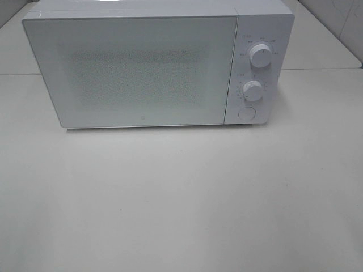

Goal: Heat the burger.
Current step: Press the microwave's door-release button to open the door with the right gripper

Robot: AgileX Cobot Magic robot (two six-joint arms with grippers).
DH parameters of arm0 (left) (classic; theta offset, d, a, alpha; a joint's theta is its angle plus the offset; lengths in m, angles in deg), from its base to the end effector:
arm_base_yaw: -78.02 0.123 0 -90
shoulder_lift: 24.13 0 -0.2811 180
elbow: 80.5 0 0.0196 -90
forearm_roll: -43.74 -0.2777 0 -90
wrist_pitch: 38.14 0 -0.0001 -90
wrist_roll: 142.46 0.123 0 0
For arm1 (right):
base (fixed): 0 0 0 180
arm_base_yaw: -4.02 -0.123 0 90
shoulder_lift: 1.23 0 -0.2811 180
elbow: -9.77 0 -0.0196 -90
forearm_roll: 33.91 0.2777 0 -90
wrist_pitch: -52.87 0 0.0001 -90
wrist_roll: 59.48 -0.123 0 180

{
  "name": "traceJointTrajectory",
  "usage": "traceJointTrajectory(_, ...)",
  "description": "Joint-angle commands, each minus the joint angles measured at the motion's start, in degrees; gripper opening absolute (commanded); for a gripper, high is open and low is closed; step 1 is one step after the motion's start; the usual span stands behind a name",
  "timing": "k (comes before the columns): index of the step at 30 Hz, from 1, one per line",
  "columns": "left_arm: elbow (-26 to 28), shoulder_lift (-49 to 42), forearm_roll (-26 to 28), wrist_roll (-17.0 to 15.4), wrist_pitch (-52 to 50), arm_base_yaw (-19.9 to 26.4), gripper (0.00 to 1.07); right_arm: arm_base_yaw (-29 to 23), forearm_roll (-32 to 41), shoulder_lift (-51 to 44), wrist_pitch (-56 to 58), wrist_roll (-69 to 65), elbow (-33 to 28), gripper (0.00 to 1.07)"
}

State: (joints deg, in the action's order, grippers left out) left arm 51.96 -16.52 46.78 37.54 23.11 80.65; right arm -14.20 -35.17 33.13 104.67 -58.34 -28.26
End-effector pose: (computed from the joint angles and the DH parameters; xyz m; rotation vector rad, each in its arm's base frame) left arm 0.0483 -0.0035 0.2803 -0.0432 2.0301 -0.0344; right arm 0.1226 0.0381 0.3152 -0.3698 2.1392 0.1444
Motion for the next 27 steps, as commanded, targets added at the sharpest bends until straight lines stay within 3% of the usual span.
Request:
traceJointTrajectory(1,-0.06,-0.74,0.06,0.00,0.00,0.23,1.00,1.66,-2.35,-4.87,1.95,-2.23,-1.20,0.84)
traceJointTrajectory(8,-0.06,-0.74,0.06,0.00,0.00,0.23,1.00,9.74,-3.50,-18.74,2.58,-3.27,-5.96,0.83)
traceJointTrajectory(16,-0.06,-0.74,0.06,0.00,0.00,0.23,1.00,15.81,-3.44,-26.76,3.04,-4.47,-9.74,0.80)
traceJointTrajectory(27,-0.06,-0.74,0.06,0.00,0.00,0.23,1.00,17.07,-3.50,-28.71,3.27,-4.47,-11.00,0.74)
